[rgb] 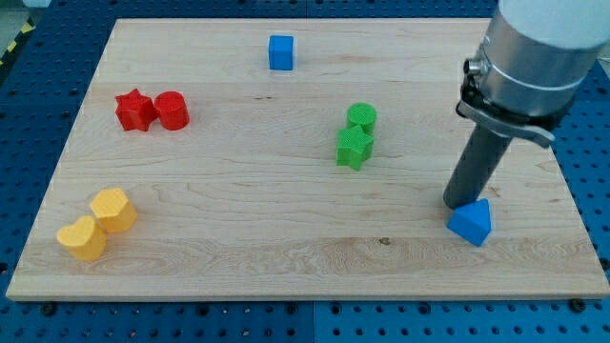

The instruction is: Push the blue triangle towards bottom right corner

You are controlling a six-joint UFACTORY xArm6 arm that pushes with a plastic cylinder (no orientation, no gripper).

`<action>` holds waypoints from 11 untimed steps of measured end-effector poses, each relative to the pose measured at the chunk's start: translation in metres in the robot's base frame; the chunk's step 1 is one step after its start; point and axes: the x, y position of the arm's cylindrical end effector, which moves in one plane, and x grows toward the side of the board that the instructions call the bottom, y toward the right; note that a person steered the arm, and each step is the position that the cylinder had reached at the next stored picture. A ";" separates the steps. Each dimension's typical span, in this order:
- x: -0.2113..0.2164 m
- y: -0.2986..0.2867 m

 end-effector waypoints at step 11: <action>0.053 0.036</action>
